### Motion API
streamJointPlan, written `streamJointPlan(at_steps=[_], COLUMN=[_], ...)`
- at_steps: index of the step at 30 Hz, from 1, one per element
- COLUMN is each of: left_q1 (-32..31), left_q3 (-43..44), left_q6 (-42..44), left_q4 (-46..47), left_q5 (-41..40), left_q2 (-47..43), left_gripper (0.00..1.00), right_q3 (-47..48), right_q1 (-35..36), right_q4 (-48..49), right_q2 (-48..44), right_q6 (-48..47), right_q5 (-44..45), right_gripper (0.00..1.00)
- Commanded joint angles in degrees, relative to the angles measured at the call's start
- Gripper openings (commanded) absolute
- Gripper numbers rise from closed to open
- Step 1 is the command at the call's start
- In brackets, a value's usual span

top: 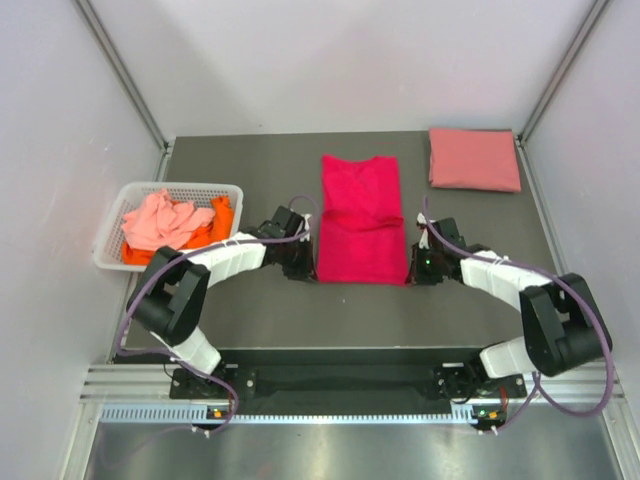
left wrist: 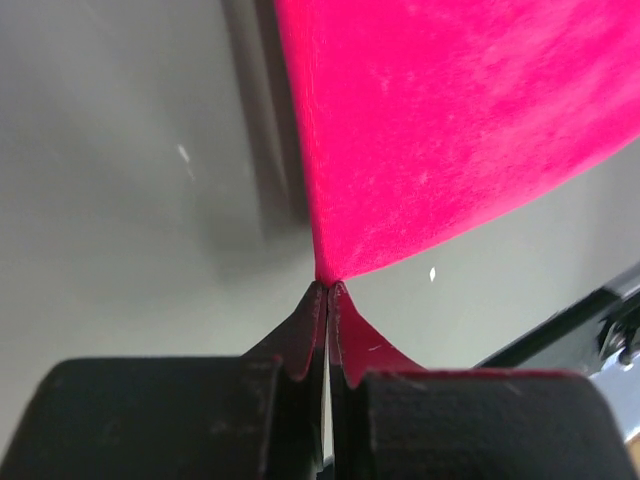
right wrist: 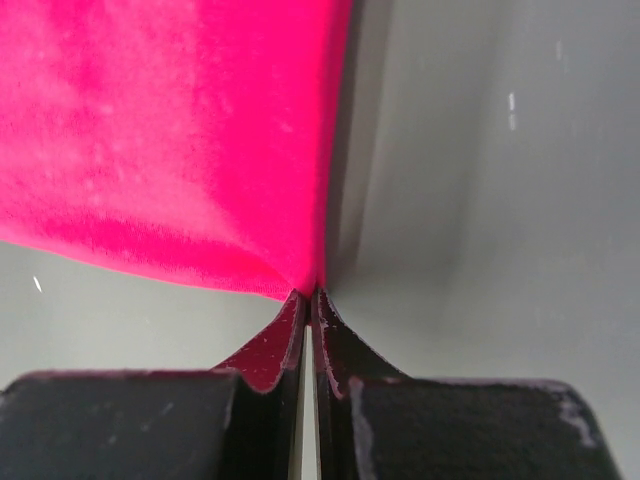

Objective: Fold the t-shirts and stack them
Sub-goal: Fold the tshirt

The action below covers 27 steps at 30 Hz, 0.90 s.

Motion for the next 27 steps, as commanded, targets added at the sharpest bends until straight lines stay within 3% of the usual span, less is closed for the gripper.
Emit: streamJointPlan(at_steps=[1,5,7,9,12,14,17,20,27], left_q1=[-1.95,-4.23,-4.94,-5.99,-6.17,-6.26,-6.08,-5.64,-5.29], left_q3=[-4.26,-8.31,-9.98,-10.16,-7.98,-3.24,3.62,9.68,22.86], left_q6=[-1.73,-3.92,-4.45,-4.63,-4.98,-4.2,-2.44,-0.95,1.69], left_q4=[0.9,1.16,1.42,1.16,-2.52,-7.07,-8.33,-6.76,-3.06], left_q5=[-0.77,-1.21,-0.69,-0.16,-1.99,-6.45,-9.99,-10.88,-10.87], left_q2=[-2.96,-4.63,-4.98,-5.42,-7.61,-8.84,-8.42,-3.94,9.95], left_gripper=[0.0,0.0,0.13,0.29,0.31,0.32,0.32,0.31,0.29], right_q3=[-2.84,-3.64,-3.81,-3.9,-2.76,-0.39,3.56,7.95,18.59], right_q1=[0.27,0.62,0.97,1.06,1.06,1.06,0.97,0.97,1.14], right_q4=[-1.1,-3.39,-4.35,-4.62,-6.73,-9.18,-9.55,-5.69,-2.52], right_q2=[-4.36,-6.39,-6.57,-7.09,-8.58,-10.34,-10.88,-7.37,6.5], right_q6=[1.3,3.5,3.85,4.21,3.94,3.59,3.33,1.75,-2.38], right_q5=[2.57,2.92,3.36,3.36,2.75,3.88,5.99,3.72,5.03], right_gripper=[0.0,0.0,0.0,0.11,0.22,0.24,0.24,0.17,0.08])
